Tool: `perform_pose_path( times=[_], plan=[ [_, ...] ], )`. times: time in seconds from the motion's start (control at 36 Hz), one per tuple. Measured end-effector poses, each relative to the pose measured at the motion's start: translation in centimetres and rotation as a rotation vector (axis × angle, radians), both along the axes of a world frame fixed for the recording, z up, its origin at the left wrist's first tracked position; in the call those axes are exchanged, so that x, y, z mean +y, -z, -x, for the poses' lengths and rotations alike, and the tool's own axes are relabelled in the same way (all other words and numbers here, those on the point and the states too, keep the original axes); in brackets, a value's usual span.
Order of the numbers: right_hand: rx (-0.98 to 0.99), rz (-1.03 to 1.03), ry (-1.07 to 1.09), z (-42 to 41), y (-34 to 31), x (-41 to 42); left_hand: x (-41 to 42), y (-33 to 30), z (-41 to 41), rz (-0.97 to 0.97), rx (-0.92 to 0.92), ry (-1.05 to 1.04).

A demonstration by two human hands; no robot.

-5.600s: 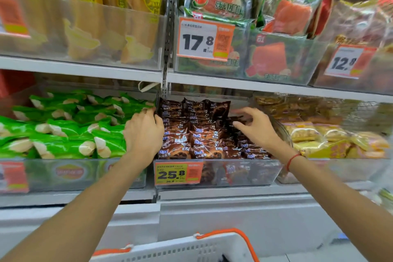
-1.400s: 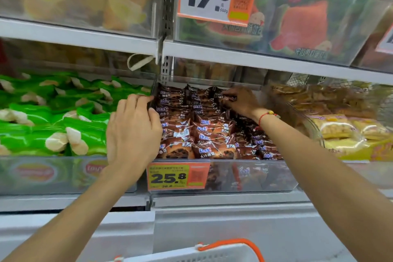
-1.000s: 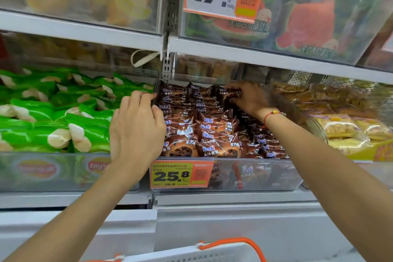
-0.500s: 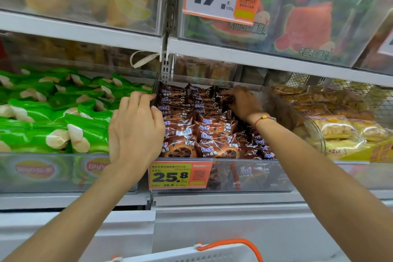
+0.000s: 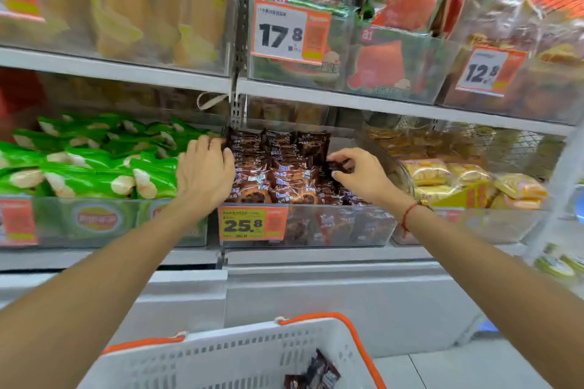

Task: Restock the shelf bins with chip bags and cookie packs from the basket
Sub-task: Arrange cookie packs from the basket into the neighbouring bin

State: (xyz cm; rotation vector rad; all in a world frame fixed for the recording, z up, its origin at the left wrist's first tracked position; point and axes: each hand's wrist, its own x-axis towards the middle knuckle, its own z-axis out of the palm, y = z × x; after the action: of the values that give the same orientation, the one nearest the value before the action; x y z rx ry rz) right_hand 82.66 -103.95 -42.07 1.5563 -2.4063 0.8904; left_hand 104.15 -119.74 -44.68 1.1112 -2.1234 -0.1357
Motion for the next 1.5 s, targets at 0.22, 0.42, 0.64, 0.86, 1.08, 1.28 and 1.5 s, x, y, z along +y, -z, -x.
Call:
perform_pose_path(
  times=[0.22, 0.42, 0.64, 0.86, 1.08, 1.28, 1.5],
  plan=[
    [-0.054, 0.021, -0.086, -5.9, 2.6, 7.6, 6.7, -0.3, -3.4, 0.142, 0.148, 0.104],
    [-0.224, -0.351, -0.129, -9.5, 8.8, 10.9, 13.9, 4.7, -5.6, -0.106, 0.167, 0.216],
    [-0.267, -0.691, -0.100, -10.1, 18.7, 10.7, 15.4, 14.4, -2.6, -0.436, -0.636, 0.413],
    [-0.101, -0.856, -0.038, -8.8, 27.2, 10.6, 13.9, 24.4, 4.1, -0.724, -1.086, 0.683],
    [-0.086, -0.854, 0.052, -7.5, 31.7, 9.6, 16.0, 32.1, 6.8, -0.919, -0.798, 0.627],
    [-0.066, -0.877, 0.091, -6.6, 32.7, 9.2, 16.0, 35.7, 7.4, -1.027, -0.370, 0.621],
    [-0.272, -0.805, 0.090, -5.8, 29.4, 8.7, 15.1, 31.8, 6.0, -1.108, -0.333, 0.578]
  ],
)
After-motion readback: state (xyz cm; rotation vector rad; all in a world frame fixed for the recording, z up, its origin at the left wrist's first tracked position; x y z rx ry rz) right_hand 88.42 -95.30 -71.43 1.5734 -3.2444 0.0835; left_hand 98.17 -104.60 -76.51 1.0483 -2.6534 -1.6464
